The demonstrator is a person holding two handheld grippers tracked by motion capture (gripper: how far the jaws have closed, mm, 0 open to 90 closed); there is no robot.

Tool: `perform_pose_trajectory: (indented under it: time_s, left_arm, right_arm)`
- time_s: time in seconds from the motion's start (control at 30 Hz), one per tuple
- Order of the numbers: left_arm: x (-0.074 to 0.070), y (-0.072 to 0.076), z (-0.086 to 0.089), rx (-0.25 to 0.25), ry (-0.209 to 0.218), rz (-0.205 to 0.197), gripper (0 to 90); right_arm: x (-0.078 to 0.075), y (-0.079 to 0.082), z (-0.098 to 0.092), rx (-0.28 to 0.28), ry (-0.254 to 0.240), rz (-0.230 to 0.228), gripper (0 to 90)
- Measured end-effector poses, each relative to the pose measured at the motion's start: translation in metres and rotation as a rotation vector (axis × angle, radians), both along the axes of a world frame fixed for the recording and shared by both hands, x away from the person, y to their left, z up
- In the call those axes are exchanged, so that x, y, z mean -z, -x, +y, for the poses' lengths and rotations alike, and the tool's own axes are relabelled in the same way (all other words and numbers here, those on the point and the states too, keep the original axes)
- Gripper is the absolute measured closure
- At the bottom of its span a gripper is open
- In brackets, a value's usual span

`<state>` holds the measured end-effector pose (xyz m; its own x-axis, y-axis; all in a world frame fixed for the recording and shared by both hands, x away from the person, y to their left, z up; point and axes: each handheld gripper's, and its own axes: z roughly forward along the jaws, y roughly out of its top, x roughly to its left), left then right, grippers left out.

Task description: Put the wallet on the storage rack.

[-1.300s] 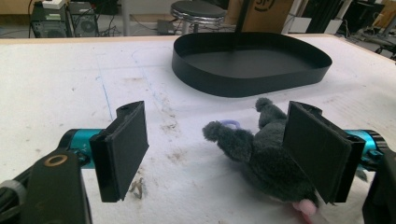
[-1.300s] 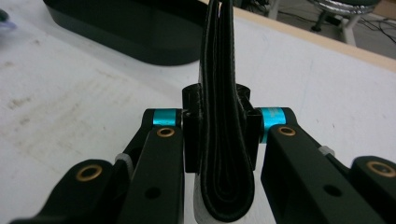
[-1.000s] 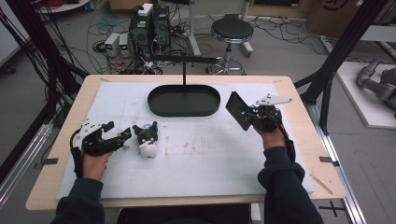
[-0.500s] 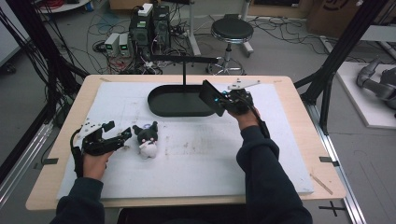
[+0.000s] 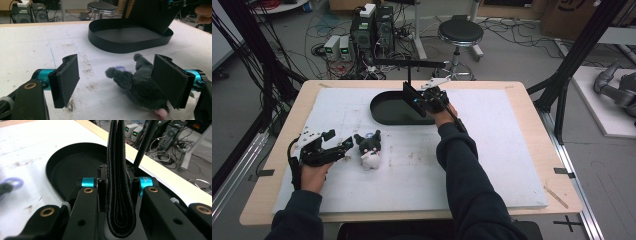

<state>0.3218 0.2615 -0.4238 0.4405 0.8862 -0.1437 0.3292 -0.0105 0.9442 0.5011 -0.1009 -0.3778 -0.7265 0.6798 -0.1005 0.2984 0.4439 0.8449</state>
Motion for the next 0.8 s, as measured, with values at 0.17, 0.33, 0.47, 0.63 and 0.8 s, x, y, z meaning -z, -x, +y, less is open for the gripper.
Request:
perform_pose_trajectory:
  time_s: [0.17, 0.33, 0.47, 0.63, 0.8]
  left_arm:
    - [0.000, 0.000, 0.000, 0.000, -0.001, 0.000, 22.0]
    - [0.001, 0.000, 0.000, -0.001, -0.002, 0.004, 22.1]
    - [0.001, 0.000, 0.001, -0.002, -0.003, 0.002, 22.2]
    - [0.001, 0.001, 0.001, -0.004, -0.003, 0.003, 22.3]
    - [0.001, 0.001, -0.001, -0.002, -0.007, 0.006, 22.4]
  right_arm:
    - [0.013, -0.008, 0.007, 0.002, -0.055, 0.066, 77.3]
    - [0.027, -0.016, 0.007, 0.043, -0.144, 0.140, 77.2]
    - [0.033, -0.023, -0.001, 0.111, -0.210, 0.190, 76.4]
    - [0.035, -0.027, -0.011, 0.214, -0.208, 0.239, 70.9]
    - [0.036, -0.029, -0.020, 0.264, -0.190, 0.285, 69.6]
